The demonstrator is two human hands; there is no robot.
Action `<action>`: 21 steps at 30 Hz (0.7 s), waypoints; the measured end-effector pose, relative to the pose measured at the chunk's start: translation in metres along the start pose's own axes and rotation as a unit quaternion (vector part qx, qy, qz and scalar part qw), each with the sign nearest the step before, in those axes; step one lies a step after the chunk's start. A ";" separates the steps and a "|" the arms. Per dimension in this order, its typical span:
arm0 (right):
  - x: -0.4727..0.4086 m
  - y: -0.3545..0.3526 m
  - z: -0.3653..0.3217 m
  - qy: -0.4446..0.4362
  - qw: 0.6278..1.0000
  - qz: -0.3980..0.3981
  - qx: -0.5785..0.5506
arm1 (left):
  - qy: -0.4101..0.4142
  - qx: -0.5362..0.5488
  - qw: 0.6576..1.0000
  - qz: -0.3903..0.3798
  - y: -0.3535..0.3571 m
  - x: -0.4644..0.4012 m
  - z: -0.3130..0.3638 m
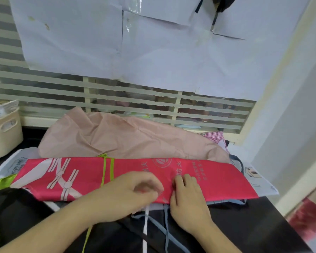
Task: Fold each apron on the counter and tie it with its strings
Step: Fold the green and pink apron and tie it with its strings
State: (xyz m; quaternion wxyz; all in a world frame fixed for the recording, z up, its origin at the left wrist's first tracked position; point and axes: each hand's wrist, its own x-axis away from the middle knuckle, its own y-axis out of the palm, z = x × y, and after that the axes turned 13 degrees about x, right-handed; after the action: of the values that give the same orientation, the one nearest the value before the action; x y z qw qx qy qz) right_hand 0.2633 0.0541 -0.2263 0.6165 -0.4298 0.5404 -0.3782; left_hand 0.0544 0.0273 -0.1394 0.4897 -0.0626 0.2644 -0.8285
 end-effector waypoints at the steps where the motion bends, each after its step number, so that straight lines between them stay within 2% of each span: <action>1: 0.002 -0.001 0.003 -0.001 1.000 -0.006 0.004 | -0.036 -0.021 0.998 0.042 -0.017 -0.004 -0.016; 2: 0.001 -0.002 0.002 -0.010 1.000 -0.025 0.004 | -0.072 -0.153 0.984 0.050 -0.015 -0.010 -0.037; 3: 0.002 -0.005 0.005 -0.020 0.999 -0.048 0.000 | -0.099 -0.283 0.954 0.032 -0.009 -0.012 -0.057; 4: 0.002 -0.007 0.006 -0.034 0.997 -0.073 -0.011 | -0.112 -0.341 0.933 0.016 -0.001 -0.017 -0.068; 5: 0.002 -0.008 0.012 -0.043 0.994 -0.097 -0.026 | -0.124 -0.347 0.930 -0.011 0.010 -0.022 -0.073; 7: 0.004 -0.009 0.029 -0.043 0.990 -0.126 -0.039 | -0.142 -0.331 0.933 -0.008 0.014 -0.026 -0.088; 9: 0.009 -0.010 0.053 0.001 0.990 -0.131 -0.048 | -0.147 -0.347 0.926 -0.018 0.007 -0.021 -0.089; 12: 0.015 -0.018 0.095 0.163 0.982 -0.089 -0.027 | -0.136 -0.349 0.927 -0.002 0.013 -0.022 -0.084; 14: 0.014 -0.031 0.123 0.289 0.956 -0.048 0.016 | -0.149 -0.361 0.921 -0.002 0.014 -0.024 -0.084; 16: 0.011 -0.048 0.148 0.370 0.927 -0.064 0.021 | -0.148 -0.365 0.919 0.004 0.013 -0.025 -0.085; 19: 0.007 -0.063 0.176 0.411 0.892 -0.162 -0.094 | -0.139 -0.374 0.917 0.006 0.014 -0.023 -0.083; 21: 0.004 -0.065 0.184 0.417 0.877 -0.171 -0.168 | -0.146 -0.381 0.913 -0.001 0.015 -0.024 -0.081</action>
State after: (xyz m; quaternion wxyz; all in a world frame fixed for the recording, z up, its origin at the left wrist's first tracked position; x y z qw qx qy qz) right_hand 0.4462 0.0504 -0.1582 0.1786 -0.4154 0.7208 -0.5253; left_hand 0.0491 0.0718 -0.2122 0.4615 -0.3649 0.4853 -0.6468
